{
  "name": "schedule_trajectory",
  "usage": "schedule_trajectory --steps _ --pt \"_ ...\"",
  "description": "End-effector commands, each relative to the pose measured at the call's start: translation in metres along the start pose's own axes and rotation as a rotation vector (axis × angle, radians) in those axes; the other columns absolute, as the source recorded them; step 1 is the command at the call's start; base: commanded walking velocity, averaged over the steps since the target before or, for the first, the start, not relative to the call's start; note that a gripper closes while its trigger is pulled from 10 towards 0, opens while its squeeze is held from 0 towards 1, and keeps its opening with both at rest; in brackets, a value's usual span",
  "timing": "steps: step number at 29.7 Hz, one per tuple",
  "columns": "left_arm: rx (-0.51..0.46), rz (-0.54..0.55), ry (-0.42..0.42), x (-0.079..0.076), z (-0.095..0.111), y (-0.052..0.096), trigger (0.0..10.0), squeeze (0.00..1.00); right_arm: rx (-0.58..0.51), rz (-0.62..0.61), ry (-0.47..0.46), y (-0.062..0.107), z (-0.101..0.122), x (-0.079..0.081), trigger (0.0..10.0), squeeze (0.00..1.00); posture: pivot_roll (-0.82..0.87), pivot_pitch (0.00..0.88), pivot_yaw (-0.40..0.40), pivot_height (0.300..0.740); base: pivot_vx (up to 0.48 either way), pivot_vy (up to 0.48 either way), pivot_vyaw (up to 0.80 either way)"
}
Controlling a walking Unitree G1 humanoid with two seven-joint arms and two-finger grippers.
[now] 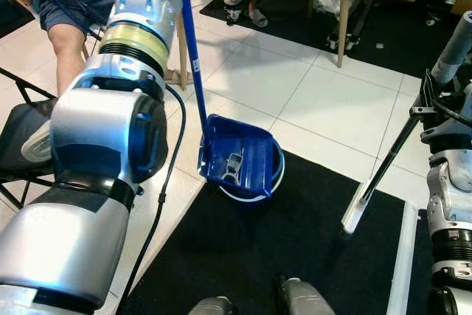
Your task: Sweep floor
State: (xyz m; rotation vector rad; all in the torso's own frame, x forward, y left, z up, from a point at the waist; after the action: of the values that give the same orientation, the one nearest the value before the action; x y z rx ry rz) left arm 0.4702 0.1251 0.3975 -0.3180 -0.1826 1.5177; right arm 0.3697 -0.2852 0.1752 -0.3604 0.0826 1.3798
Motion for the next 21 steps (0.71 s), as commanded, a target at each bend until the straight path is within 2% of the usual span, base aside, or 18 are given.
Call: schedule_trajectory --steps 1,10,21 --pt "-0.100 -0.005 -0.075 -0.008 0.029 -0.002 10.0 0.00 -0.021 -0.009 0.005 0.000 0.002 0.000 10.0 0.00 0.00 0.034 0.049 0.740 0.000 0.000 0.00" --pt "-0.125 0.031 -0.134 -0.003 0.034 -0.002 10.0 0.00 -0.017 -0.009 0.003 0.001 0.000 0.001 10.0 0.00 0.00 0.033 0.049 0.740 0.000 0.000 0.00" --pt "-0.145 0.019 -0.179 -0.020 0.036 -0.001 10.0 0.00 -0.017 -0.007 0.002 0.000 0.001 0.002 10.0 0.00 0.00 0.032 0.048 0.740 0.000 0.000 0.00"
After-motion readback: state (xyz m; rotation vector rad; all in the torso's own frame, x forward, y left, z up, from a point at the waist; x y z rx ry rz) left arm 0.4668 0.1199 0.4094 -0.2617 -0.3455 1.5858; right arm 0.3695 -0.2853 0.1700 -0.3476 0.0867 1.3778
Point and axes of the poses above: a point about 5 cm out from each wrist's last joint towards the gripper, its own y axis pointing back from the gripper into the wrist, its own z axis along the axis of the wrist's last joint, x = y × z, the point moved 5 cm from there along -y, pointing out of the wrist towards the gripper, and after that the axes turned 11 degrees about y, right-handed, at the moved point
